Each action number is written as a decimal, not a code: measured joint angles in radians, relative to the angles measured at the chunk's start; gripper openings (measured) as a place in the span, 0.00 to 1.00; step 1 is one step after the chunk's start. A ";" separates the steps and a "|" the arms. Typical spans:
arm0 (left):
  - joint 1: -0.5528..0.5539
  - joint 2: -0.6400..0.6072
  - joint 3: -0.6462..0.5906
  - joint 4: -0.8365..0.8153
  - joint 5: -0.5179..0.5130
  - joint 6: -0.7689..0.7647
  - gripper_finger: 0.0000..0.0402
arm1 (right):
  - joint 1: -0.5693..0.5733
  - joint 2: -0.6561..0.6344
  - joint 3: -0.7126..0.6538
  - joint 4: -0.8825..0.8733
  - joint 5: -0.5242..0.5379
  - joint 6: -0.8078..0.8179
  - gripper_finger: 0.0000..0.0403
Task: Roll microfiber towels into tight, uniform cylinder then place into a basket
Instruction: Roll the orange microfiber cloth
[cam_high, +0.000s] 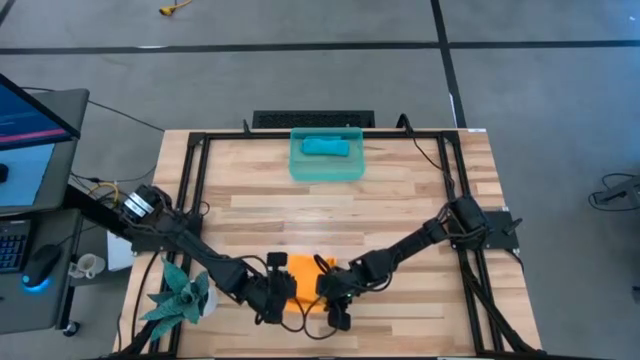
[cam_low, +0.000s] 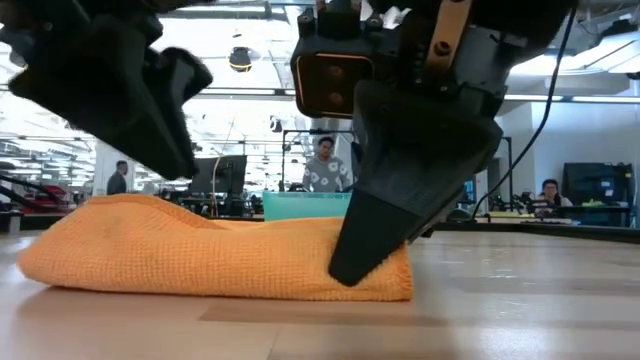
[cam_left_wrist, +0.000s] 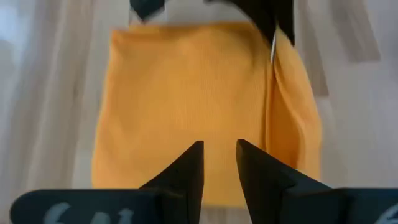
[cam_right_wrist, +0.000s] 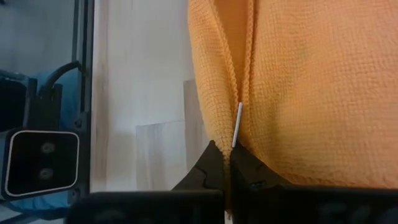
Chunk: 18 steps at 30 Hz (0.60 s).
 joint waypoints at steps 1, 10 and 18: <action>-0.002 0.005 -0.006 0.019 -0.014 0.015 0.22 | 0.002 0.000 0.000 0.001 0.001 0.000 0.03; -0.002 0.075 -0.051 0.142 -0.029 0.041 0.22 | 0.008 -0.008 0.000 -0.009 0.011 0.000 0.03; -0.014 0.142 -0.047 0.146 -0.031 -0.013 0.22 | -0.003 -0.022 0.001 -0.046 -0.006 0.000 0.03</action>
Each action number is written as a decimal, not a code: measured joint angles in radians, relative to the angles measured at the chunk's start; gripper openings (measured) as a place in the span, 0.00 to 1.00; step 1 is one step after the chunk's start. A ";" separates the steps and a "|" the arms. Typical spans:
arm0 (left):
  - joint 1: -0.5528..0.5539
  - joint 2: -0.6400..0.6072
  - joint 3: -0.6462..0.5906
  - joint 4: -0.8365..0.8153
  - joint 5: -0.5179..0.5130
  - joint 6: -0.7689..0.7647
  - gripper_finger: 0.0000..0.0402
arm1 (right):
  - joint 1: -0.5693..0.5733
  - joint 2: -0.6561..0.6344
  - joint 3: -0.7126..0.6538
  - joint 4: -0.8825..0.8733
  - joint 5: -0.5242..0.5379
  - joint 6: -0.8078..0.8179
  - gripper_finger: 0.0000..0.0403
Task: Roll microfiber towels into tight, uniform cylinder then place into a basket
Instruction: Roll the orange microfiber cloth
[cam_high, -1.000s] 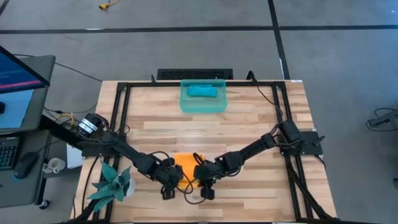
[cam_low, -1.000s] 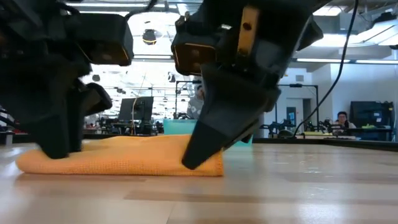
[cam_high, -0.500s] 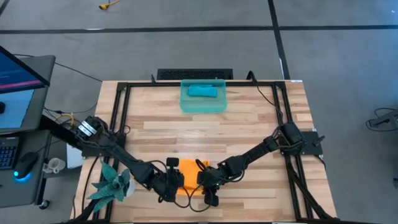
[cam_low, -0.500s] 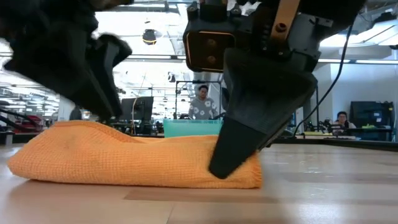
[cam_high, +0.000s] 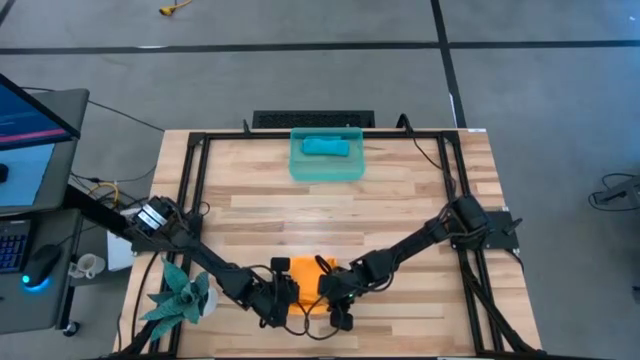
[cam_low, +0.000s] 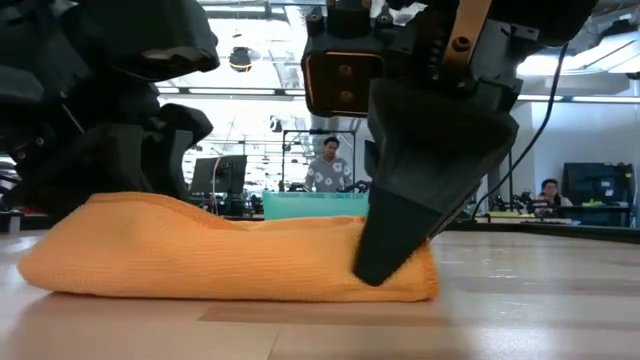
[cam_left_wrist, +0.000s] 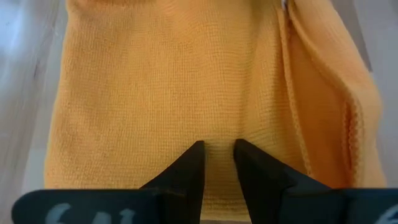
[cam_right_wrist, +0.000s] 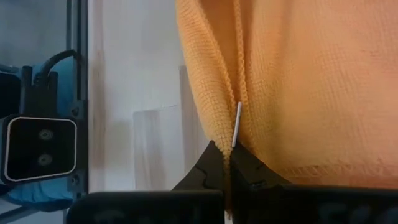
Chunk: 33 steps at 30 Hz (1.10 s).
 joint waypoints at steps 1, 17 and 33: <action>-0.001 0.000 0.000 -0.003 -0.001 -0.006 0.22 | -0.002 -0.002 -0.001 -0.005 0.000 0.000 0.03; -0.110 -0.176 -0.003 -0.038 -0.217 0.062 0.22 | -0.028 -0.016 0.001 -0.061 0.000 0.043 0.03; -0.131 -0.090 -0.003 0.067 0.000 0.097 0.34 | -0.039 -0.016 0.001 -0.060 0.012 0.052 0.03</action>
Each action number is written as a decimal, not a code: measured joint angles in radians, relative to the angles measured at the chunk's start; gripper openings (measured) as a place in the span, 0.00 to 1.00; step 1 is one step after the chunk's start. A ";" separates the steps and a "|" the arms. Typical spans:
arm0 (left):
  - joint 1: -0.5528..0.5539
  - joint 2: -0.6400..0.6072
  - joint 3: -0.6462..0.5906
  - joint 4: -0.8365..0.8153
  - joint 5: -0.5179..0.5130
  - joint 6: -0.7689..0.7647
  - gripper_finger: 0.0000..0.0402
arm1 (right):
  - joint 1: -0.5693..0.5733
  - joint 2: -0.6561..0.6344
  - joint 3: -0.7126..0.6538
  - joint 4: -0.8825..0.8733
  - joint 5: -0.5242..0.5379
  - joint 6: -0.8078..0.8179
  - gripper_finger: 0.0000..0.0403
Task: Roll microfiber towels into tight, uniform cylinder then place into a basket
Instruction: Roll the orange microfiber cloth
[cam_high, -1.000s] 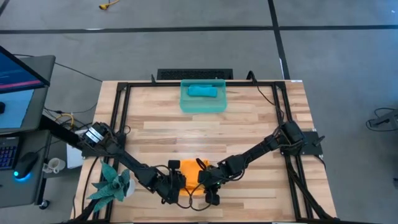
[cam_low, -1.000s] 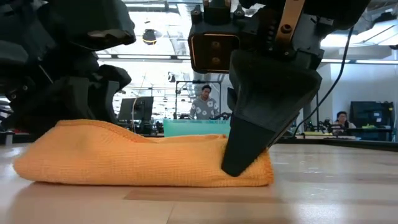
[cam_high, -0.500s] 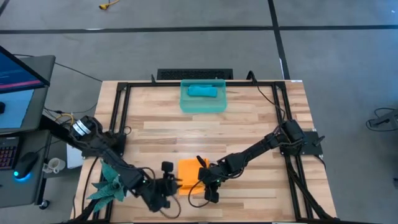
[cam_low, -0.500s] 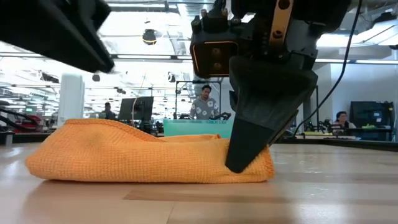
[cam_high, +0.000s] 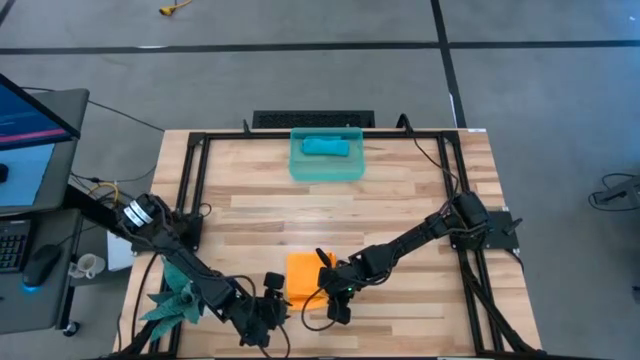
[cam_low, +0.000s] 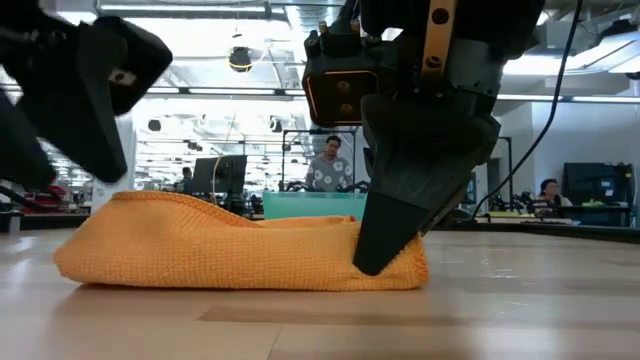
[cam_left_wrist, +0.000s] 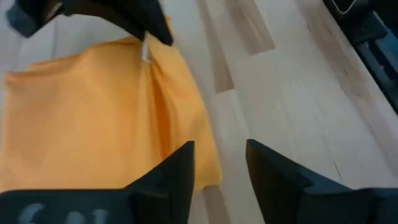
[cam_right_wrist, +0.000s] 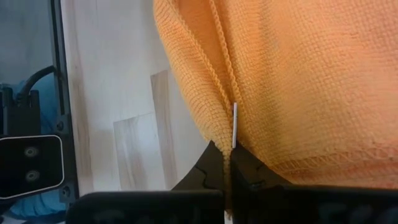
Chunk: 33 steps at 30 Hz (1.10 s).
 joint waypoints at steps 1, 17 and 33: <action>0.003 0.013 0.000 0.017 0.000 0.010 0.36 | 0.000 0.000 0.000 0.000 0.000 0.000 0.03; 0.074 0.099 0.005 -0.032 0.015 -0.075 0.45 | -0.001 0.000 0.000 0.002 -0.018 0.008 0.04; 0.105 0.081 0.001 -0.080 0.076 -0.252 0.04 | 0.028 0.000 0.001 0.011 -0.020 0.015 0.03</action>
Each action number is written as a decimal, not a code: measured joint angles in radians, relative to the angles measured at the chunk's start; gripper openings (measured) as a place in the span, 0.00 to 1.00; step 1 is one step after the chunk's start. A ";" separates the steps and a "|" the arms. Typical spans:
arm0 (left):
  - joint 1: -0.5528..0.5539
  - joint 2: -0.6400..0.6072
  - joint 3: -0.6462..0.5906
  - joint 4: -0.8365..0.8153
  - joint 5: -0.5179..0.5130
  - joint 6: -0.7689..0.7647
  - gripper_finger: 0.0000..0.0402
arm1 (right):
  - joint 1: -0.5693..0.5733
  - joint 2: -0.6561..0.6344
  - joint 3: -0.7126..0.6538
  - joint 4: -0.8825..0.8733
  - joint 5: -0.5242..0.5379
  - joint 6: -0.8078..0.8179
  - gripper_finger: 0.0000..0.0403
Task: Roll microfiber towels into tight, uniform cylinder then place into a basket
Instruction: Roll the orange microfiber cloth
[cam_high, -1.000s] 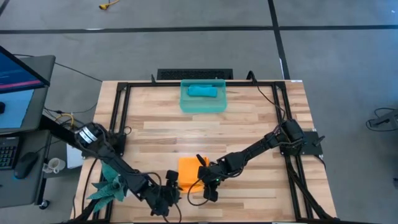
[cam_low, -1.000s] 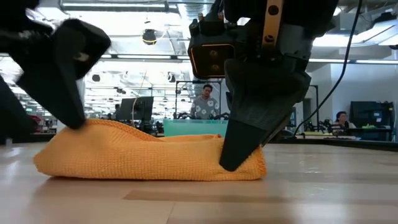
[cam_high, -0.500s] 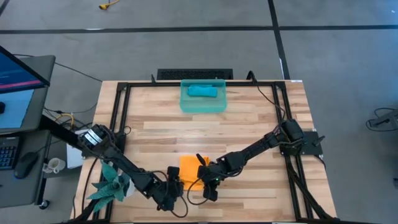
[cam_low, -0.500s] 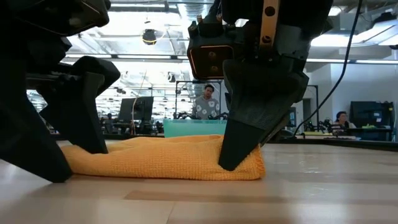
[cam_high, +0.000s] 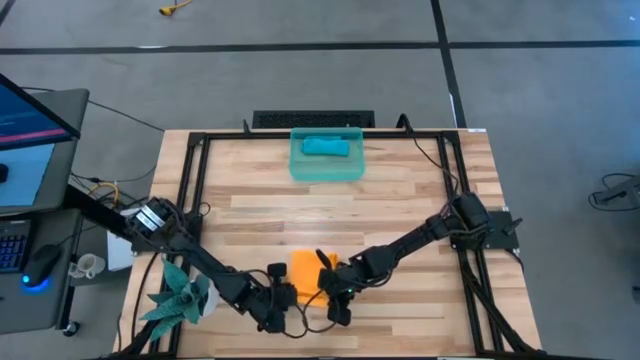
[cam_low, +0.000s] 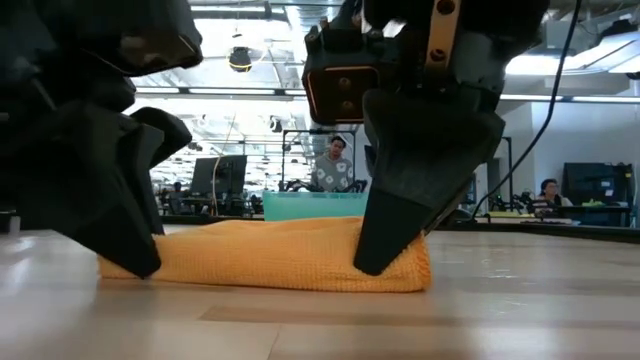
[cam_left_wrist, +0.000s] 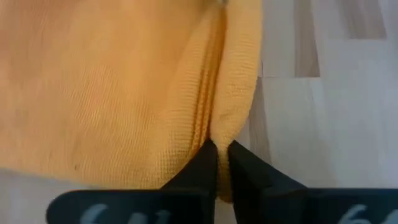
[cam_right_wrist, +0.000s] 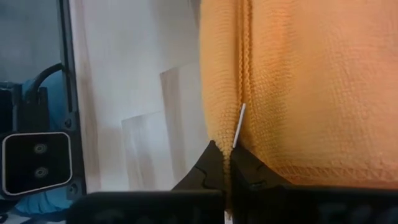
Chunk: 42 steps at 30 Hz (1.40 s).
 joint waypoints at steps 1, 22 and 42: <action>0.001 -0.008 -0.001 0.001 0.020 -0.022 0.04 | 0.006 0.000 0.000 0.001 0.001 0.000 0.03; 0.107 -0.127 0.000 -0.002 0.558 -0.421 0.03 | 0.081 0.011 0.086 0.000 -0.021 0.076 0.03; 0.158 -0.115 -0.002 -0.071 0.699 -0.647 0.03 | 0.071 0.045 0.082 0.078 0.066 0.085 0.11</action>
